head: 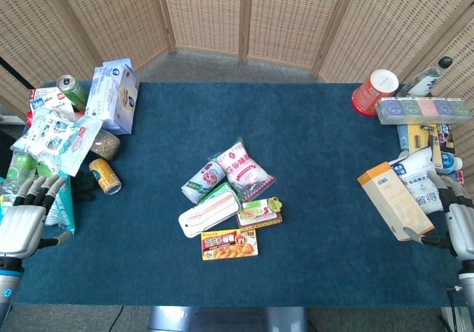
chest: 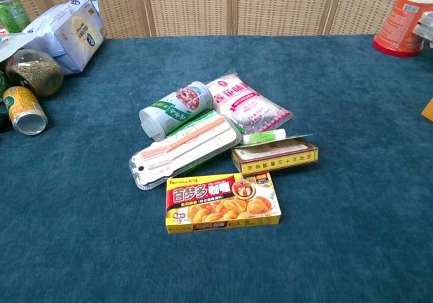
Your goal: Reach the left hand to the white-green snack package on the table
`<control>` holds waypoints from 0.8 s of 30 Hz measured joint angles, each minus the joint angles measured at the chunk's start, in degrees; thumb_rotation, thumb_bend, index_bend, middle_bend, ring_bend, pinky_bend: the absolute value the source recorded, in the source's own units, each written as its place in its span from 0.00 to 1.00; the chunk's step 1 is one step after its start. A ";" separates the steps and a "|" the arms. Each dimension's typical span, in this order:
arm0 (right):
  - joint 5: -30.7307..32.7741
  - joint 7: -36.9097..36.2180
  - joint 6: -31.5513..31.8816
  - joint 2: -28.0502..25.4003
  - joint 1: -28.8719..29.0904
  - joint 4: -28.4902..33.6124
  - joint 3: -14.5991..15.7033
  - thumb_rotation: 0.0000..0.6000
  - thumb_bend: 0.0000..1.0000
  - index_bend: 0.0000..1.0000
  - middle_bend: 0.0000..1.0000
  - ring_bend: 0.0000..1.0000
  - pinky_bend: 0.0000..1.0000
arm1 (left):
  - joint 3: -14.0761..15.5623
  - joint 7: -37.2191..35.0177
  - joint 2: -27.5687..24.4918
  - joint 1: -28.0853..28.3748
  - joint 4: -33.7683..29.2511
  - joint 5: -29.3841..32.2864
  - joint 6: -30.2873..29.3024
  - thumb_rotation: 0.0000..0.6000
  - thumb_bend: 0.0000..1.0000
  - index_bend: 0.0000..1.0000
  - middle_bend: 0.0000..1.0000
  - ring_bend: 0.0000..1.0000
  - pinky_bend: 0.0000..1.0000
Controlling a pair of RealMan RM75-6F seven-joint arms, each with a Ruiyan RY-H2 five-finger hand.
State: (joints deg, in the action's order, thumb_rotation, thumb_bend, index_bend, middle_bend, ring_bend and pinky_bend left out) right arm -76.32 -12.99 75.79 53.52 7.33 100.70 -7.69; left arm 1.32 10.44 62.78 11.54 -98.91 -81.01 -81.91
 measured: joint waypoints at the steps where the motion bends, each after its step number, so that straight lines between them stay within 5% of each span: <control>1: 0.05 0.00 -0.02 0.01 0.01 0.00 0.00 1.00 0.00 0.00 0.00 0.00 0.00 | -0.03 0.16 0.02 0.01 0.00 0.00 0.15 1.00 0.00 0.00 0.00 0.00 0.00; 14: 0.31 0.15 -0.12 0.11 0.23 0.58 -0.22 1.00 0.00 0.00 0.00 0.00 0.00 | -3.48 3.22 1.60 4.35 -3.26 1.61 6.35 1.00 0.00 0.00 0.00 0.00 0.00; 24: -0.41 -1.20 0.03 -0.23 0.09 0.68 -0.04 1.00 0.00 0.00 0.00 0.00 0.00 | -11.99 19.32 13.64 18.72 -5.65 18.14 17.49 1.00 0.00 0.00 0.00 0.00 0.00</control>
State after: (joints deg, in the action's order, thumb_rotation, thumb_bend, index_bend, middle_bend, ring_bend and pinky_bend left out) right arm -76.73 -14.19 75.82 53.29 7.42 101.38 -7.74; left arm -10.67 29.76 76.42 30.26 -104.56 -62.87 -64.43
